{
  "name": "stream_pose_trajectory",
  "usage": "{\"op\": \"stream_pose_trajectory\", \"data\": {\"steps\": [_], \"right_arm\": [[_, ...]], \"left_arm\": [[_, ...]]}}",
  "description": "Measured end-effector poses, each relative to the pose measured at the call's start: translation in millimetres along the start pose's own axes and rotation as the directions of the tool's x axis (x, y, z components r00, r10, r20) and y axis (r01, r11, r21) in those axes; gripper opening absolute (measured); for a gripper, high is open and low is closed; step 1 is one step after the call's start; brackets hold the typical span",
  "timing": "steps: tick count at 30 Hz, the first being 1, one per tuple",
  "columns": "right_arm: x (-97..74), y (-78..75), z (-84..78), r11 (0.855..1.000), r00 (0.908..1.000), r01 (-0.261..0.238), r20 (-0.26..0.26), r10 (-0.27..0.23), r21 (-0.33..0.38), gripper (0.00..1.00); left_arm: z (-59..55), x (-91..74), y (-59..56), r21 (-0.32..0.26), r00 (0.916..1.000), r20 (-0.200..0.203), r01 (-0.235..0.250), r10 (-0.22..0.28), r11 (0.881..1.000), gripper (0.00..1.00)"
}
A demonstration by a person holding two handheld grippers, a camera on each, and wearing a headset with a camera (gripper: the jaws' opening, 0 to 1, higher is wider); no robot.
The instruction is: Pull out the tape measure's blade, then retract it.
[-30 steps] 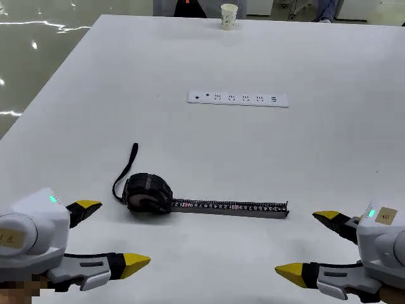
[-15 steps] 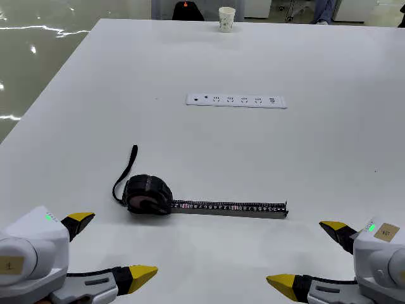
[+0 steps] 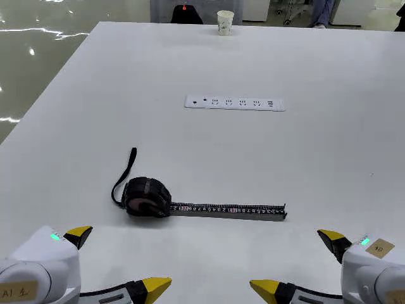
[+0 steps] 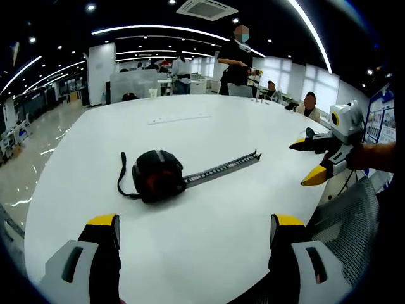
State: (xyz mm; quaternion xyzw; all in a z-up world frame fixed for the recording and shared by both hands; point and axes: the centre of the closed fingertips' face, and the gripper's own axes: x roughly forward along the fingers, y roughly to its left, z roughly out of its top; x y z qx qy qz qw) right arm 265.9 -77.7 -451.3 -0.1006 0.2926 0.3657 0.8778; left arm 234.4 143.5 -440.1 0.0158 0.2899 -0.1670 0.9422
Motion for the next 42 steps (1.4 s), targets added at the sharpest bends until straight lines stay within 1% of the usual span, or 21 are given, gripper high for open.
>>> {"op": "stream_pose_trajectory", "data": {"steps": [3, 6, 8, 11, 13, 14, 18, 20, 22, 26, 27, 31, 34, 42], "right_arm": [[0.2, 5.0, 0.3, 1.0, 1.0, 0.007, 0.002, -0.007, 0.017, 0.91], [-0.3, 9.1, 2.8, 0.999, 0.9997, 0.017, 0.016, -0.018, 0.041, 0.92], [0.0, 11.4, 3.8, 0.998, 0.9992, 0.03, 0.023, -0.032, 0.048, 0.94], [-0.1, 17.1, 5.4, 0.997, 0.9991, 0.029, 0.028, -0.031, 0.066, 0.95], [0.1, 20.1, 6.8, 0.997, 0.9988, 0.034, 0.032, -0.036, 0.064, 0.96], [0.4, 21.7, 6.6, 0.998, 0.9991, 0.031, 0.026, -0.033, 0.061, 0.97], [-0.4, 21.7, 7.7, 0.996, 0.9988, 0.038, 0.027, -0.04, 0.077, 0.97], [-1.3, 22.9, 8.6, 0.996, 0.9986, 0.041, 0.029, -0.043, 0.08, 0.97], [-0.8, 23.6, 7.4, 0.996, 0.9988, 0.04, 0.025, -0.042, 0.077, 0.98], [-0.8, 21.8, 6.9, 0.996, 0.9986, 0.046, 0.022, -0.047, 0.079, 0.98], [-1.1, 21.0, 7.6, 0.995, 0.9985, 0.046, 0.025, -0.049, 0.087, 0.98], [-1.4, 20.4, 8.9, 0.995, 0.9983, 0.047, 0.031, -0.05, 0.089, 0.98], [-1.4, 20.7, 7.6, 0.995, 0.9985, 0.047, 0.026, -0.049, 0.089, 0.98], [-1.9, 19.1, 8.7, 0.994, 0.9982, 0.048, 0.032, -0.051, 0.102, 0.99]], "left_arm": [[1.5, -0.6, 0.2, -0.025, 0.9998, 0.012, -0.015, 0.015, 1.0, 0.99], [3.4, -2.4, -1.5, -0.027, 0.9993, 0.026, -0.026, 0.027, 0.999, 0.99], [4.4, -4.3, -0.4, -0.03, 0.9984, 0.033, -0.046, 0.047, 0.999, 0.99], [4.2, -4.6, -0.8, -0.042, 0.9981, 0.036, -0.049, 0.05, 0.998, 0.99], [3.2, -4.4, -3.1, -0.045, 0.9985, 0.031, -0.045, 0.046, 0.998, 0.99], [2.5, -4.5, -4.3, -0.044, 0.9984, 0.031, -0.045, 0.047, 0.998, 0.99], [1.7, -4.6, -7.1, -0.048, 0.9983, 0.029, -0.049, 0.051, 0.998, 0.99], [2.9, -4.4, -8.4, -0.049, 0.9978, 0.036, -0.054, 0.056, 0.997, 0.99], [2.6, -2.5, -11.3, -0.04, 0.9982, 0.031, -0.049, 0.051, 0.998, 0.99], [4.6, -2.0, -14.5, -0.04, 0.9982, 0.039, -0.043, 0.045, 0.998, 0.99], [5.4, -1.6, -14.7, -0.036, 0.998, 0.045, -0.043, 0.044, 0.998, 0.99], [5.8, -0.5, -15.1, -0.032, 0.9981, 0.045, -0.042, 0.043, 0.999, 0.99], [5.8, -0.6, -16.0, -0.036, 0.9982, 0.044, -0.04, 0.041, 0.999, 0.99], [4.2, -0.4, -15.9, -0.037, 0.9984, 0.037, -0.042, 0.043, 0.998, 0.99]]}}
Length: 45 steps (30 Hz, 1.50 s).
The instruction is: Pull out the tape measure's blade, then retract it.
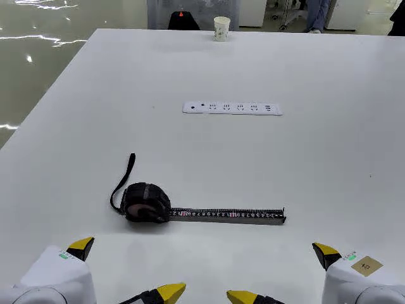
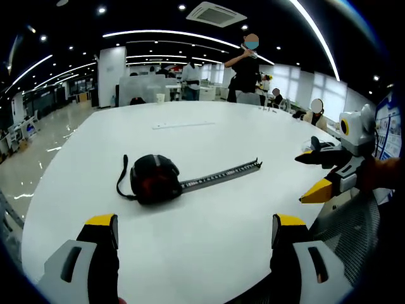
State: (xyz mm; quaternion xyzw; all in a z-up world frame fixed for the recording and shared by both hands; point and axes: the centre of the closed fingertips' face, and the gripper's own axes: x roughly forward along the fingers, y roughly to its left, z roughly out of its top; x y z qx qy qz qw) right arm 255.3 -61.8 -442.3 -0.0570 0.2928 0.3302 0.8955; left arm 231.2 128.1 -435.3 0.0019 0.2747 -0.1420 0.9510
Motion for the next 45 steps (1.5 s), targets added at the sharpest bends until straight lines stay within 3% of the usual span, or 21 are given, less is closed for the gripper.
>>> {"op": "stream_pose_trajectory", "data": {"steps": [21, 37, 45], "right_arm": [[-0.6, -0.6, -0.5, 1.0, 0.9999, -0.012, -0.003, 0.012, 0.004, 0.99], [2.2, -7.9, -0.1, 0.994, 0.9946, -0.101, -0.03, 0.099, -0.044, 0.97], [4.2, -14.7, -0.6, 0.984, 0.9862, -0.162, -0.045, 0.159, -0.074, 0.95]], "left_arm": [[-1.8, 0.5, -0.9, -0.005, 1.0, -0.007, -0.001, 0.001, 1.0, 0.99], [0.7, 6.6, 3.8, -0.012, 0.9999, -0.008, -0.012, 0.012, 1.0, 0.99], [7.5, 15.3, 4.4, -0.017, 0.9999, 0.001, -0.015, 0.015, 1.0, 0.99]]}}
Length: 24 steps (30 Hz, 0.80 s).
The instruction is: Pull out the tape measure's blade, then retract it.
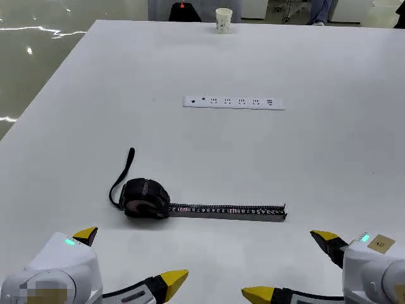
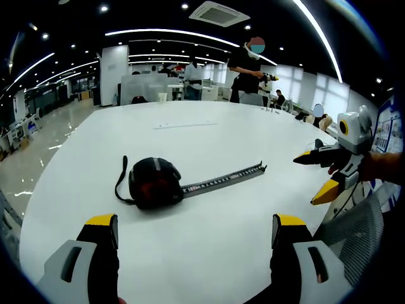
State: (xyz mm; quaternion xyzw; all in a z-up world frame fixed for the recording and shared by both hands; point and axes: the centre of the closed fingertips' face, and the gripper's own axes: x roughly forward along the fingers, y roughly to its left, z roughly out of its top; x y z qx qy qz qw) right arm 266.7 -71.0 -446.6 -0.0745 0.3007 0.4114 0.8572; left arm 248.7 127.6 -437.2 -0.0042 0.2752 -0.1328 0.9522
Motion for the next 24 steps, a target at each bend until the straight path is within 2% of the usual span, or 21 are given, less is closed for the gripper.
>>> {"op": "stream_pose_trajectory", "data": {"steps": [2, 13, 18, 24], "right_arm": [[0.2, -0.8, 0.2, 1.0, 0.9999, -0.014, -0.004, 0.014, -0.027, 0.95], [4.6, -12.3, -0.2, 0.993, 0.9956, -0.09, -0.033, 0.088, -0.069, 0.92], [7.0, -20.9, -0.3, 0.988, 0.9946, -0.095, -0.052, 0.089, -0.12, 0.91], [9.8, -29.9, 1.2, 0.983, 0.9925, -0.113, -0.062, 0.105, -0.144, 0.89]], "left_arm": [[1.2, 3.3, 0.0, -0.001, 1.0, 0.0, 0.0, 0.0, 1.0, 0.99], [3.4, 17.4, 0.0, -0.006, 1.0, -0.001, -0.004, 0.004, 1.0, 0.99], [6.5, 23.0, 0.7, -0.014, 1.0, 0.002, -0.001, 0.001, 1.0, 0.99], [10.8, 30.2, 4.0, -0.02, 1.0, 0.005, 0.0, 0.0, 1.0, 0.99]]}}
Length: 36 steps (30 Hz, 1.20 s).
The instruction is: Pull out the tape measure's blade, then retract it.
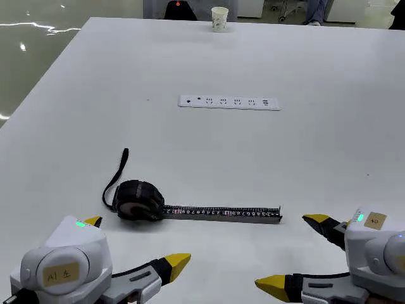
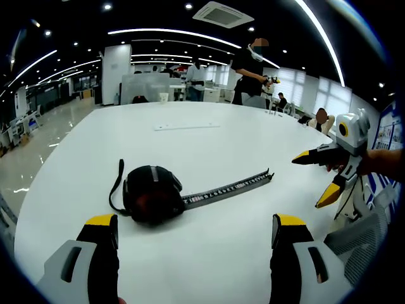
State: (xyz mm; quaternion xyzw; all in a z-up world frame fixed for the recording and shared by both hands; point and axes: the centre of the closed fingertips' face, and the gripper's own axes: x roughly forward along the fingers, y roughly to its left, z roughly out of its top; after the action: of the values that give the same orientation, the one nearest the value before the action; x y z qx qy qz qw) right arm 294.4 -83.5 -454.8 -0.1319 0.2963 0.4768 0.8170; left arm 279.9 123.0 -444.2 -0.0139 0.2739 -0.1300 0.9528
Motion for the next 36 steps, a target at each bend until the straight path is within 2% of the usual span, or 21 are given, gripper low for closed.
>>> {"op": "stream_pose_trajectory", "data": {"steps": [10, 22, 36], "right_arm": [[2.8, -14.2, -9.1, 0.997, 0.9985, -0.033, -0.047, 0.03, -0.064, 0.84], [10.0, -27.6, -11.7, 0.989, 0.9934, -0.091, -0.08, 0.082, -0.112, 0.75], [22.5, -48.7, -16.0, 0.972, 0.9841, -0.135, -0.14, 0.109, -0.19, 0.67]], "left_arm": [[7.5, 14.5, 8.6, -0.001, 1.0, 0.001, -0.007, 0.007, 1.0, 0.99], [13.0, 32.3, 21.5, -0.056, 0.9993, 0.006, -0.036, 0.036, 0.998, 0.99], [17.0, 48.2, 34.8, -0.097, 0.997, 0.006, -0.076, 0.077, 0.992, 0.97]]}}
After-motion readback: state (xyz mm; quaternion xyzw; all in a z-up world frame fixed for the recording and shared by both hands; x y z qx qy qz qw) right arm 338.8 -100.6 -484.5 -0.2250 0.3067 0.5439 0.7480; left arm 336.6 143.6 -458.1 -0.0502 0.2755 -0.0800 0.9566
